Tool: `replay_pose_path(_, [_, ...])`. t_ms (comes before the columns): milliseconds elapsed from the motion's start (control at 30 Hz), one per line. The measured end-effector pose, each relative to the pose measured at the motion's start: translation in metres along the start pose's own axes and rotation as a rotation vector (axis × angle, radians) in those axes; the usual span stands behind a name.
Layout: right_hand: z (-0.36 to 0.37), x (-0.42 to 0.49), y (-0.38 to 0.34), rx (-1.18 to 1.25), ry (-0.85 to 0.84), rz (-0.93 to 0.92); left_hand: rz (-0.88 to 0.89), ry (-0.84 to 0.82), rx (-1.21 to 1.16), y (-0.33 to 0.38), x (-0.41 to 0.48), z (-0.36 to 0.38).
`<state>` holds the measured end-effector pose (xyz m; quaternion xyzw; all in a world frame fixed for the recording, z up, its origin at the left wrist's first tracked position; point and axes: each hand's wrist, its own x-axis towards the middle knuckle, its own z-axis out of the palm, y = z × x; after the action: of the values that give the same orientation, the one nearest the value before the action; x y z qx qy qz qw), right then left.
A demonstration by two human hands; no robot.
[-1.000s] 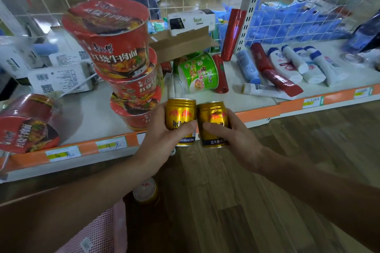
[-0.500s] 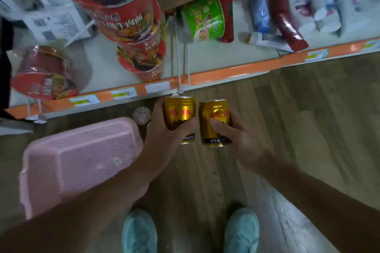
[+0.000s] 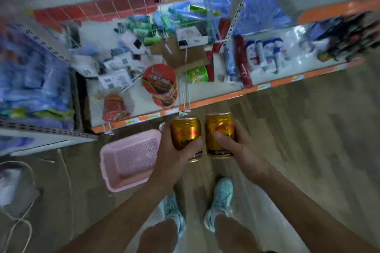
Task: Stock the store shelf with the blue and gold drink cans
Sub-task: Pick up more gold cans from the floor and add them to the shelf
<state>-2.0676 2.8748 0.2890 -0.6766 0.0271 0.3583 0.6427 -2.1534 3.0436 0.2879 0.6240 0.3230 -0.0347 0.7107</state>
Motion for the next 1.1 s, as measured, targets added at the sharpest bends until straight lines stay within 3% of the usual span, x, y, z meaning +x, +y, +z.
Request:
replay_pose_path(300, [0.064, -0.086, -0.183, -0.007, -0.014, -0.148, 0.150, -0.004, -0.106, 0.184, -0.083, -0.036])
replay_pose_path(633, [0.109, -0.113, -0.279, -0.034, -0.060, -0.252, 0.274, 0.082, -0.069, 0.278, -0.111, -0.074])
replay_pose_path(1100, [0.062, -0.004, -0.394, -0.104, -0.183, -0.342, 0.392, 0.154, -0.130, 0.373, -0.019, -0.038])
